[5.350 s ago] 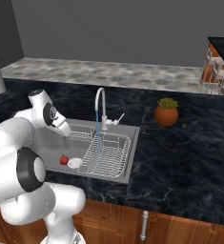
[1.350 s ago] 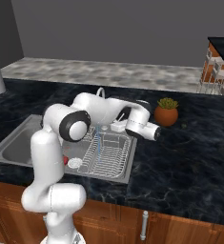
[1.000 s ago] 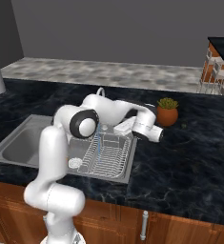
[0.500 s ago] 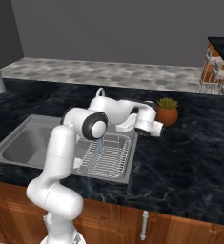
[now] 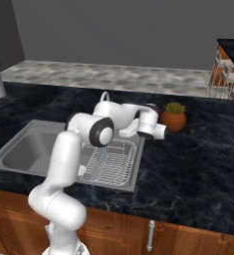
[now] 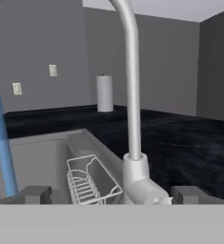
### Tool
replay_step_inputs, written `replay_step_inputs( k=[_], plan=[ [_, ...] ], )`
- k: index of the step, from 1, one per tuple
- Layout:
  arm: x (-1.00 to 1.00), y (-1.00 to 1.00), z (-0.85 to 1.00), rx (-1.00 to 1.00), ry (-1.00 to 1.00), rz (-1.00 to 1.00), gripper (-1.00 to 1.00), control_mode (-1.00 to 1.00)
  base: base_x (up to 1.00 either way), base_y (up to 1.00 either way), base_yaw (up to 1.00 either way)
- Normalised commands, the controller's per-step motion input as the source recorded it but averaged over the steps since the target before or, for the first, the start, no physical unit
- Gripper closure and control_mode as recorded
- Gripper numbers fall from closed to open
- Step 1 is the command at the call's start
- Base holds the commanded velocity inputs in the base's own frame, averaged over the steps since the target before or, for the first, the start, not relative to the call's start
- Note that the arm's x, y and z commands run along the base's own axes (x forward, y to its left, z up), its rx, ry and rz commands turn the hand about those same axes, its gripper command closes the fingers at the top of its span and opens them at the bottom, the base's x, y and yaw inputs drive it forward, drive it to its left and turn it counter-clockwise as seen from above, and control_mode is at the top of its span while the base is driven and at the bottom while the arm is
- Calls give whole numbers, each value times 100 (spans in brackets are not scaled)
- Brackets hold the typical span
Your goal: Turn on the sink faucet. Then move the bell pepper from the counter to the sink. Turn off the sink. Move the vegetable from the sink to the pot next to the stove. Finally move the pot to the front center burner.
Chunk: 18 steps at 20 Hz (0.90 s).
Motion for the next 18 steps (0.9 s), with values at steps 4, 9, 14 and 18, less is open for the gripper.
replay_step_inputs(
  k=[4, 9, 14, 18],
  plan=[
    [24, 0, -7, 0, 0, 0, -100, -100, 0, 0, 0],
    [25, -4, -13, 0, 0, 4, -100, -100, 0, 0, 0],
    [23, -15, -15, 0, 0, 5, -100, -100, 0, 0, 0],
    [12, -23, -8, 0, 0, 2, -100, -100, 0, 0, 0]
  ],
)
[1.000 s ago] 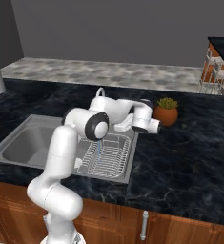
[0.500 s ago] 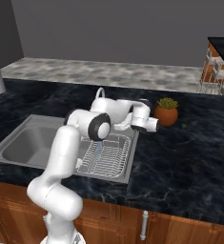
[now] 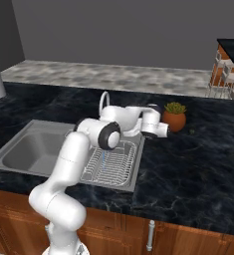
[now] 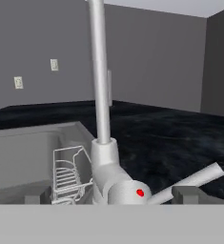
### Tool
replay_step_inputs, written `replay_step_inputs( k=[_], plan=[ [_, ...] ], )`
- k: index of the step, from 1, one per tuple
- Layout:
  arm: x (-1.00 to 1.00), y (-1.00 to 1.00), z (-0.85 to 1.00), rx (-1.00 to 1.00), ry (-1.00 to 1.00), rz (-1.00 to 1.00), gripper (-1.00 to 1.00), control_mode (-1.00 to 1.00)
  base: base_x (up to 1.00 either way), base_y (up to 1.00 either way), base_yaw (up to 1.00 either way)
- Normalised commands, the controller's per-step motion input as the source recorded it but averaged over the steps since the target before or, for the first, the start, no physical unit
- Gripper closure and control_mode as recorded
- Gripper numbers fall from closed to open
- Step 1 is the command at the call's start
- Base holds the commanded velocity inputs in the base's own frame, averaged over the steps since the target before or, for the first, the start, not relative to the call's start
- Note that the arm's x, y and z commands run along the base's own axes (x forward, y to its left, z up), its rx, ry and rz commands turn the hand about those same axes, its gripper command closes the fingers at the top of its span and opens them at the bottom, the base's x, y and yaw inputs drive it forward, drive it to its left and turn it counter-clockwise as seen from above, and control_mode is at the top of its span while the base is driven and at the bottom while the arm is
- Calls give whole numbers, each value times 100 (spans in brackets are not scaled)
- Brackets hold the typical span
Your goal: Turn on the sink faucet. Then move the bell pepper from the counter to the sink. Turn off the sink. Move the vegetable from the sink to the pot next to the stove. Finally move the pot to the front center burner.
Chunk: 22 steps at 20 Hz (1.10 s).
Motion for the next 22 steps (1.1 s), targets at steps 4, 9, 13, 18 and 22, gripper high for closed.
replay_step_inputs(
  k=[4, 9, 13, 18, 22],
  plan=[
    [20, -1, -8, 0, 0, 0, -100, -100, 0, 0, 0],
    [23, 0, -8, 0, 0, 0, -100, -100, 0, 0, 0],
    [21, 0, -9, 0, 0, 0, -100, -100, 0, 0, 0],
    [20, 0, -10, 0, 0, 0, -100, -100, 0, 0, 0],
    [22, 0, -9, 0, 0, 0, -100, -100, 0, 0, 0]
  ],
)
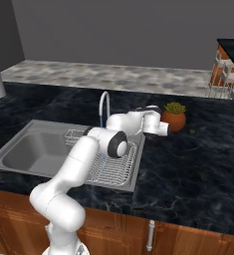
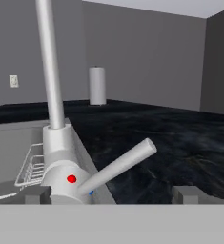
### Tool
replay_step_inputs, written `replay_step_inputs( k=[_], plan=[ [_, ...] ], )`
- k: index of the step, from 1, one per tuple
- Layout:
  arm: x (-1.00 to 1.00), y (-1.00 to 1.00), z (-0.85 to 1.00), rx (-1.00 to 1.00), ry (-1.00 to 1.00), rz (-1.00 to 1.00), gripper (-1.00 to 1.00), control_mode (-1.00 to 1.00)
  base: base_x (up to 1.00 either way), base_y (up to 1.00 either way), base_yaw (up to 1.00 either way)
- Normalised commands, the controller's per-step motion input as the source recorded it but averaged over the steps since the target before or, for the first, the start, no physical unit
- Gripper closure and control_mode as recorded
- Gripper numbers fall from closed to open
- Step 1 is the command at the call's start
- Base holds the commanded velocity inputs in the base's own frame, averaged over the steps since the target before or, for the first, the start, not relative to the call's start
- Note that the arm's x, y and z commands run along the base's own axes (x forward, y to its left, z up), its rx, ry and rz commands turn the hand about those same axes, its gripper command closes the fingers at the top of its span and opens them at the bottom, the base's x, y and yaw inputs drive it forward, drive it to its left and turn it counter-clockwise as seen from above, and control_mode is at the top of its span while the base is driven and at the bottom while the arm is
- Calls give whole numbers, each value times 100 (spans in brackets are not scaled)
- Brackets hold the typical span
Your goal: Turn on the sink faucet. Then move the bell pepper from the counter to the sink. Turn off the sink. Move the vegetable from the sink to the pot next to the stove. Finally move the pot to the front center burner.
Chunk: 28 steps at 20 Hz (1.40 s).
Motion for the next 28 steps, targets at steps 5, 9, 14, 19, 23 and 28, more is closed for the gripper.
replay_step_inputs(
  k=[5, 9, 14, 19, 23, 28],
  plan=[
    [20, 0, -7, 0, 0, 0, -100, -100, 0, 0, 0],
    [-3, 0, 0, 0, -1, 5, -100, -100, 0, 0, 0],
    [-5, 5, 0, 0, -4, 10, -100, -100, 0, 0, 0],
    [0, 11, 0, 0, -3, 8, -100, -100, 0, 0, 0],
    [0, 21, 0, 0, -2, 5, -100, -100, 0, 0, 0],
    [0, 20, 0, 0, -2, 4, -100, -100, 0, 0, 0]
  ],
)
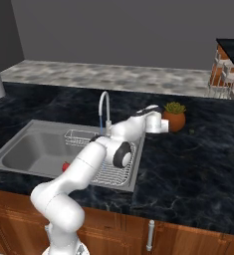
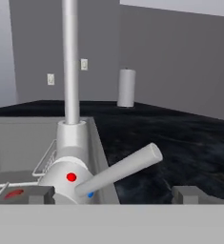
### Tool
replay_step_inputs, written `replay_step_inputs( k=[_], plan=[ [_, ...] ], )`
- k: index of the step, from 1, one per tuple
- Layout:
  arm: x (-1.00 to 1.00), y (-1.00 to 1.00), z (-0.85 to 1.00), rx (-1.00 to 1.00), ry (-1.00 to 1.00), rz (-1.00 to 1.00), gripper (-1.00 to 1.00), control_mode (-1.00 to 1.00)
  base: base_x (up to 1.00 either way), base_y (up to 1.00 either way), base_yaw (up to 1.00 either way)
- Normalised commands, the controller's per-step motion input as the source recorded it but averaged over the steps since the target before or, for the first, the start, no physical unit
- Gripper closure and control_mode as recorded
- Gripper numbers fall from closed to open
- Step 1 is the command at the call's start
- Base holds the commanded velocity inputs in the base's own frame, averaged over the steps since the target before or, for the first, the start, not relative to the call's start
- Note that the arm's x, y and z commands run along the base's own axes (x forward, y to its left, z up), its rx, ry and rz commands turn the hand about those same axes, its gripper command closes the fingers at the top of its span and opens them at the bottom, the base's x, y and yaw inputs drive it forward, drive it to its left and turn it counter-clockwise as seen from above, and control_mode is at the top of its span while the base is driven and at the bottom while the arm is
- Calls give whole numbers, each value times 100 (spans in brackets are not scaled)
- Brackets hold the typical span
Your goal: Turn on the sink faucet. Then move the bell pepper from the counter to the sink. Turn off the sink. Move the vegetable from the sink to the pot next to the stove. Finally move the pot to the front center burner.
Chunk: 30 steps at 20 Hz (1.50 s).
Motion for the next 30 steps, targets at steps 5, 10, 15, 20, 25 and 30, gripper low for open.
replay_step_inputs(
  k=[5, 10, 15, 20, 25, 30],
  plan=[
    [-2, 1, 8, 0, -4, 4, -100, -100, 0, 0, 0],
    [0, 0, 3, 0, -2, 0, -100, -100, 0, 0, 0],
    [-6, 4, 2, 0, 0, 0, -100, -100, 0, 0, 0],
    [-14, 19, 0, 0, 0, 0, -100, -100, 0, 0, 0],
    [-2, 26, 0, 0, 0, 0, -100, -100, 0, 0, 0],
    [-7, 30, 0, 0, 0, 0, -100, -100, 0, 0, 0]
  ],
)
